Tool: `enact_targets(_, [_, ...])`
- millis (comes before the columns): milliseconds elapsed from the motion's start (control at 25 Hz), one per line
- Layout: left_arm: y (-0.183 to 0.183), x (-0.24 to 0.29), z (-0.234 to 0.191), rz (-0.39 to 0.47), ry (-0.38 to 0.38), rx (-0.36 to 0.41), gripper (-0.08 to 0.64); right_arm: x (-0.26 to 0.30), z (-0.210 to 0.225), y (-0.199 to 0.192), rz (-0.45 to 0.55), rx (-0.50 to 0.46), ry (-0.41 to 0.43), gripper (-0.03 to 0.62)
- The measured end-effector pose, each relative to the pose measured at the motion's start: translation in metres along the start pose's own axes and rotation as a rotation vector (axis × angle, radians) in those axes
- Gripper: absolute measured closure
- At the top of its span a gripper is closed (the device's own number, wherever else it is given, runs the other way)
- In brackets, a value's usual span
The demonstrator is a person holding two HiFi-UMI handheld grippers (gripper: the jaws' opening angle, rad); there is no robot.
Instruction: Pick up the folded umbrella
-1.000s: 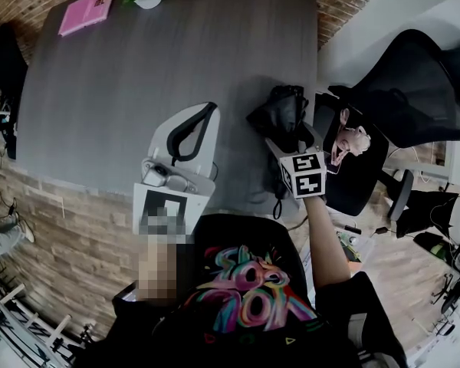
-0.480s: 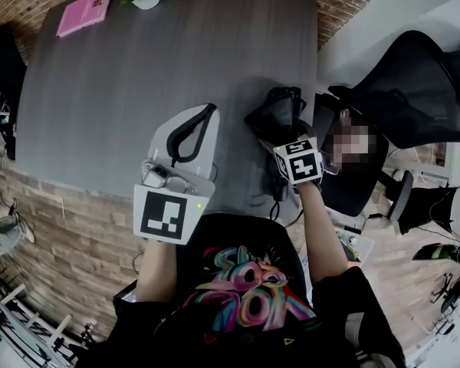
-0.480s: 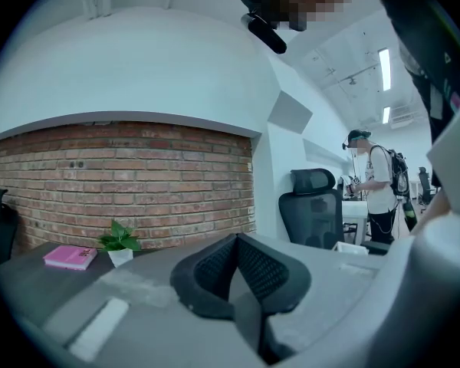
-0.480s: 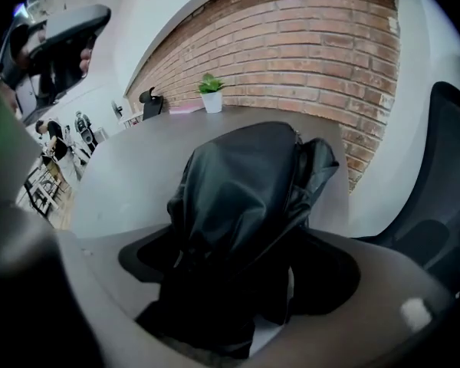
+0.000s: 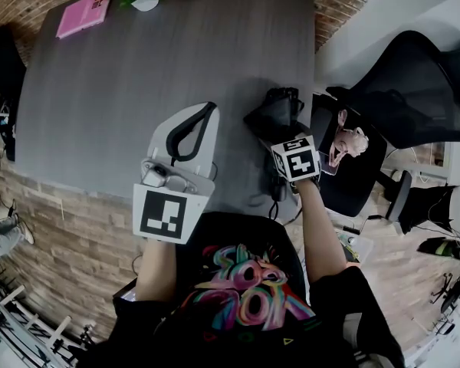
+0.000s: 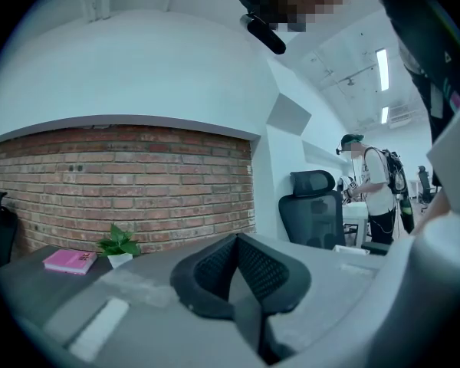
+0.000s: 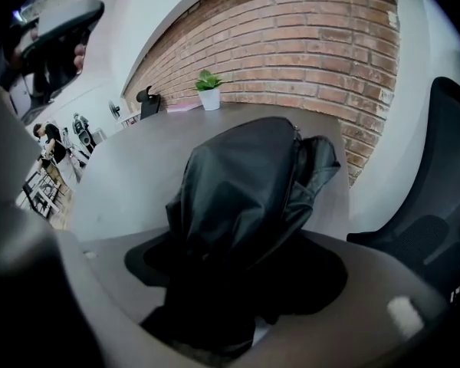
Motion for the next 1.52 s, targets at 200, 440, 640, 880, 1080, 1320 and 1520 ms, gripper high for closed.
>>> enact_targets(200, [0.002,-0.001,-0.001,0.010,0.010,0.006,0.558,-0.001,0.003,-0.001,-0.008,0.031,-0.002,0.260])
enact_targets(440, [0.005,-0.001,-0.001,0.015,0.010,0.007,0.558,-0.001,-0.003,0.002,-0.017,0.022,0.015,0.310])
enact_targets(640, [0.009,-0.006,-0.001,0.024,0.013,0.016,0.558,-0.005,-0.010,0.006,-0.002,0.018,0.032,0.316])
enact_targets(880, [0.013,-0.009,-0.001,0.039,0.026,0.021,0.558,-0.015,-0.012,0.014,0.040,0.023,0.046,0.318])
enact_targets(1080, [0.020,-0.016,-0.003,0.058,0.031,0.031,0.558,-0.031,-0.015,0.025,0.090,0.044,0.048,0.318])
enact_targets(1320, [0.029,-0.022,-0.005,0.089,0.030,0.045,0.558,-0.058,-0.020,0.043,0.180,0.045,0.038,0.318])
enact_targets(1520, [0.037,-0.023,-0.004,0.115,0.018,0.055,0.558,-0.084,-0.021,0.057,0.267,0.049,0.032,0.318])
Point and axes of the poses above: the fingertips, and each gripper's own axes: x forward along the fingers, z to its right, y out of its top, the point moved 6 cm from there along -x, backward along the fingers, and after that the axes turned 7 degrees about -y, right-handed, at the moved point
